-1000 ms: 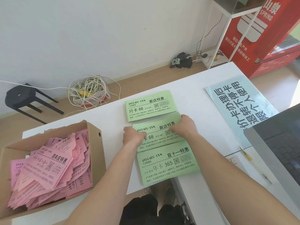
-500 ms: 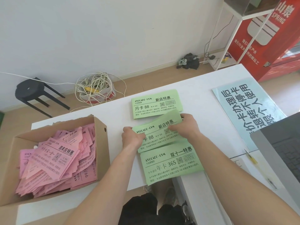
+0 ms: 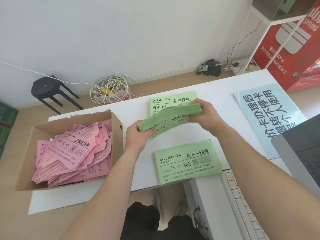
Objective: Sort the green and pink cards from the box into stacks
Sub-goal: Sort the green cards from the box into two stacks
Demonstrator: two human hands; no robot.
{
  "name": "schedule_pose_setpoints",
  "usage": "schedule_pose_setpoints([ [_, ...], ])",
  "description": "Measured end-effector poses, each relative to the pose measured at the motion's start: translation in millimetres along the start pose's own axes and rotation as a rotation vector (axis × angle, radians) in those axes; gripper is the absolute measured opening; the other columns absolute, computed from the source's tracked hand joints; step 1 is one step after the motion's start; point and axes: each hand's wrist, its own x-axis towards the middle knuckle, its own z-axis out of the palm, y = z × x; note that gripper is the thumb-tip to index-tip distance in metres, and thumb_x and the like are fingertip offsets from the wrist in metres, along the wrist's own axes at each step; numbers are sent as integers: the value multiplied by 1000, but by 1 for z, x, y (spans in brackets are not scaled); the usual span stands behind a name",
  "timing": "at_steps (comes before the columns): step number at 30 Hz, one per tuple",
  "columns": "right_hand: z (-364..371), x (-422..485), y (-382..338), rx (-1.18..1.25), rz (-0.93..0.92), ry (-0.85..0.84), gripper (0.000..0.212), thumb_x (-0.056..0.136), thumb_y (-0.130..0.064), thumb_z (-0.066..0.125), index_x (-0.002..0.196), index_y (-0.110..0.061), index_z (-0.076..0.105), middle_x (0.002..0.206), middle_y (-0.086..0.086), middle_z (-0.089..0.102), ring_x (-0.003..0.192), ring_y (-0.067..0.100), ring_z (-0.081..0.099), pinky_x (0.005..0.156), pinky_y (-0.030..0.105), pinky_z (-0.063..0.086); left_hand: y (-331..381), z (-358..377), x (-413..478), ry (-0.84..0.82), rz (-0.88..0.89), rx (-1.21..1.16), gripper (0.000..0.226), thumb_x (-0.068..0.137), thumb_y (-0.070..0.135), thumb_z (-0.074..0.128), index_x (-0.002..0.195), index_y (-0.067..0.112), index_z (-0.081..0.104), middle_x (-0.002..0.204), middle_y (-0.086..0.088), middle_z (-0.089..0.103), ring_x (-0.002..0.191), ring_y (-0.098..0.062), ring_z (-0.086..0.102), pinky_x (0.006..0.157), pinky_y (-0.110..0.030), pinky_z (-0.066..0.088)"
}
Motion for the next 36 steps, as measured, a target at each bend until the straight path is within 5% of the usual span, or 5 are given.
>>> schedule_pose_setpoints([
  [12, 17, -9, 63, -41, 162, 162, 42, 80, 6, 78, 118, -8, 68, 111, 4, 75, 103, 19, 72, 94, 36, 57, -39, 25, 5, -29, -78, 30, 46, 85, -2, 65, 118, 23, 45, 104, 8, 65, 96, -9, 62, 77, -23, 47],
  [17, 22, -4, 56, -92, 131, 180, 41, 84, 2, 76, 120, -14, 66, 111, -3, 74, 105, 16, 70, 95, 37, 54, -36, 32, 12, 13, -47, 217, 35, 90, 1, 52, 112, 25, 37, 108, 4, 62, 106, -29, 60, 95, -40, 47],
  [30, -5, 87, 10, -262, 349, 318, 25, 78, -11, 73, 103, -9, 69, 100, 6, 74, 91, 24, 69, 68, 28, 53, 39, 55, 103, 13, -76, 422, 30, 84, 18, 68, 113, 11, 68, 108, -3, 71, 90, -21, 61, 74, -27, 42],
  [33, -6, 88, 12, -374, 352, 337, 35, 75, -23, 76, 106, -12, 65, 105, 4, 69, 91, 21, 66, 65, 27, 52, 36, 53, 105, 28, -95, 465, 35, 75, 28, 70, 107, 14, 70, 109, -5, 69, 90, -22, 64, 73, -28, 46],
  [36, -7, 84, 15, -495, 391, 333, 61, 74, -40, 77, 126, -15, 57, 123, 6, 56, 102, 24, 63, 84, 37, 54, 33, 50, 103, 74, -131, 476, 61, 75, 35, 74, 128, 11, 54, 127, -8, 54, 107, -28, 60, 87, -35, 50],
])
